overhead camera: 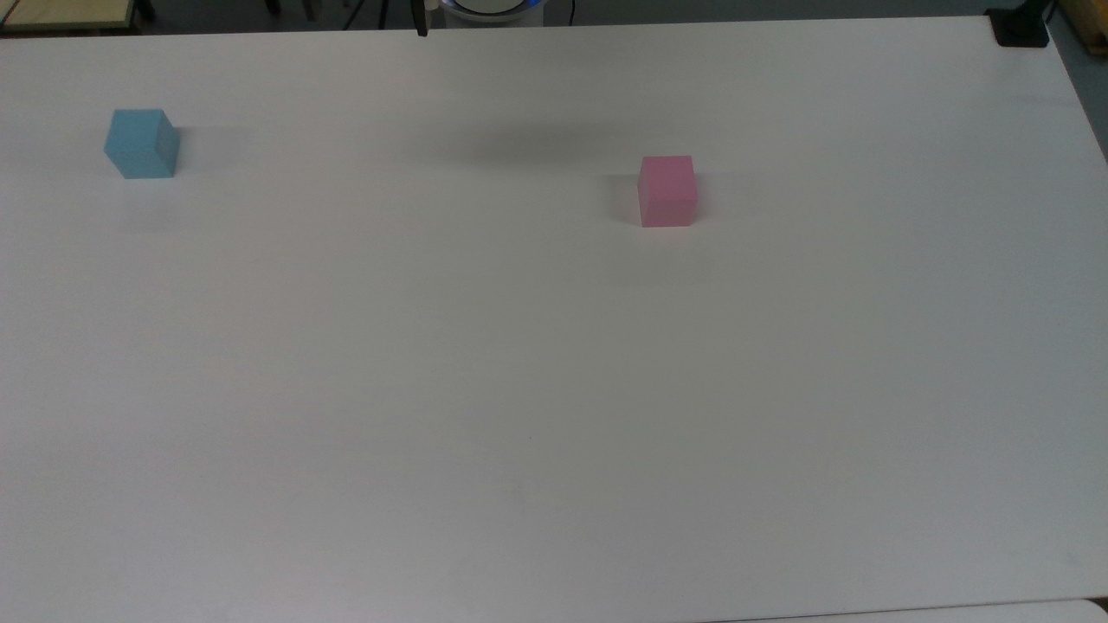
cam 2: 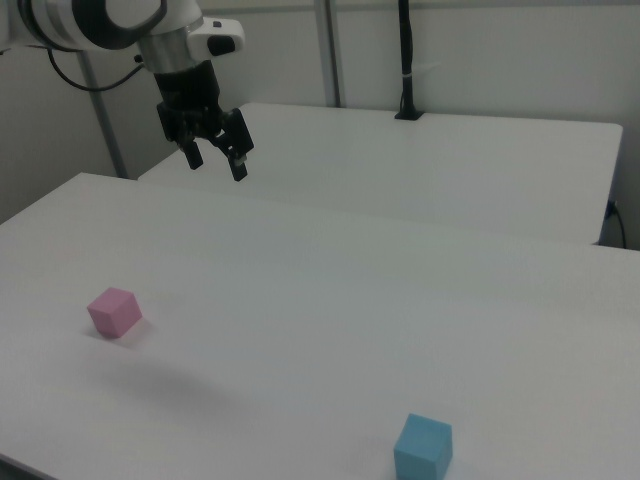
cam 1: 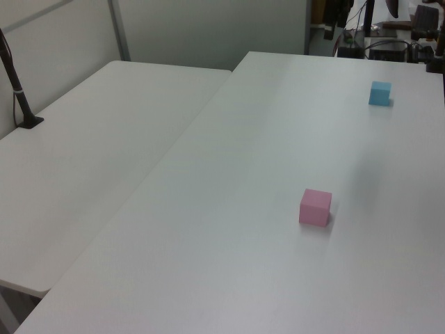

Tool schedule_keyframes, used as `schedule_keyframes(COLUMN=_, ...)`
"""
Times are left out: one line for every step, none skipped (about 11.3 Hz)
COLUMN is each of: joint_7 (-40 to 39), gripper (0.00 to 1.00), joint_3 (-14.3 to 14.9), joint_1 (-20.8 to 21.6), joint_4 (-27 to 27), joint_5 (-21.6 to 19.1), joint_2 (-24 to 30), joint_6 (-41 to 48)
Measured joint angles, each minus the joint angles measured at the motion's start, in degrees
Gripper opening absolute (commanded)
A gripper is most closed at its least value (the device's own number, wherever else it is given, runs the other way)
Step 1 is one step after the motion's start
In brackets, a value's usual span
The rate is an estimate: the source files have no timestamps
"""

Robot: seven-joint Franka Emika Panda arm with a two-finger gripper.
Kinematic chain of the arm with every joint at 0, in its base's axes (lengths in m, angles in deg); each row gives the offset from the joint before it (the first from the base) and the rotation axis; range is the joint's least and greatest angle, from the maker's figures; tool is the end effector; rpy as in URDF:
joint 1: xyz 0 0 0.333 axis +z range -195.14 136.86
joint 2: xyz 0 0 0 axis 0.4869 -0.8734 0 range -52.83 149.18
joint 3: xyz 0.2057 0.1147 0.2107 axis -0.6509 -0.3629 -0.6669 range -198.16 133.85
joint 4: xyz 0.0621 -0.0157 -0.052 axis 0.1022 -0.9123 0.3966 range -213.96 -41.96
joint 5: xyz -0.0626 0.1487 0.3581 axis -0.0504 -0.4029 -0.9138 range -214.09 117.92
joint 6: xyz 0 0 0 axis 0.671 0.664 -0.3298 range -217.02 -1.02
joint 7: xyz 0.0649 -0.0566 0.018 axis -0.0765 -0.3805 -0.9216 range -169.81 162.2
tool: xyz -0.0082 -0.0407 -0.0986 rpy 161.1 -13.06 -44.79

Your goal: Put blue cube on pink cube

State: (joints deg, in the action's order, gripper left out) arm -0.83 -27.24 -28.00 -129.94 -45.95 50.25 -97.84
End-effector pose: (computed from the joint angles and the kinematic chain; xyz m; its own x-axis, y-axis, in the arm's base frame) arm 0.5520 -0.0410 0.6376 0.9880 -0.1137 0.1045 -0.1172 -0.9927 0.0288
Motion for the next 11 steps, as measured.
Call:
schedule_keyframes(joint_7=-0.03, gripper=1.00, joint_3=0.14, joint_1=-0.01, joint_4=0.05, joint_5=0.01, joint_2=0.00, joint_6=0.00)
schedule_keyframes(joint_7=-0.03, gripper=1.00, joint_3=0.13, joint_1=-0.01, joint_4=0.05, joint_5=0.01, joint_2=0.00, joint_6=0.12)
schedule_keyframes(joint_7=-0.03, gripper=1.00, joint_3=0.13, joint_1=0.01, joint_4=0.05, joint_5=0.01, joint_2=0.01, joint_6=0.52)
schedule_keyframes(joint_7=-0.03, gripper=1.00, joint_3=0.13, joint_1=0.02, joint_4=0.05, joint_5=0.01, joint_2=0.04, joint_6=1.23)
schedule_keyframes(joint_7=-0.03, gripper=1.00, joint_3=0.13, joint_1=0.02, joint_4=0.06, joint_5=0.01, joint_2=0.10, joint_6=1.77)
schedule_keyframes(joint_7=-0.03, gripper=1.00, joint_3=0.13, joint_1=0.02, joint_4=0.06, joint_5=0.01, joint_2=0.14, joint_6=1.92)
schedule_keyframes(joint_7=-0.03, gripper=1.00, joint_3=0.13, joint_1=0.02, joint_4=0.07, joint_5=0.01, joint_2=0.14, joint_6=1.93)
schedule_keyframes(joint_7=0.24, gripper=1.00, joint_3=0.13, joint_1=0.02, joint_4=0.07, joint_5=0.01, joint_2=0.17, joint_6=1.93)
schedule_keyframes(joint_7=0.79, gripper=1.00, joint_3=0.13, joint_1=0.02, joint_4=0.08, joint_5=0.01, joint_2=0.22, joint_6=1.94)
schedule_keyframes(joint_7=1.00, gripper=1.00, joint_3=0.13, joint_1=0.02, joint_4=0.09, joint_5=0.01, joint_2=0.23, joint_6=1.94)
schedule_keyframes(joint_7=1.04, gripper=1.00, joint_3=0.13, joint_1=0.02, joint_4=0.09, joint_5=0.01, joint_2=0.23, joint_6=1.95)
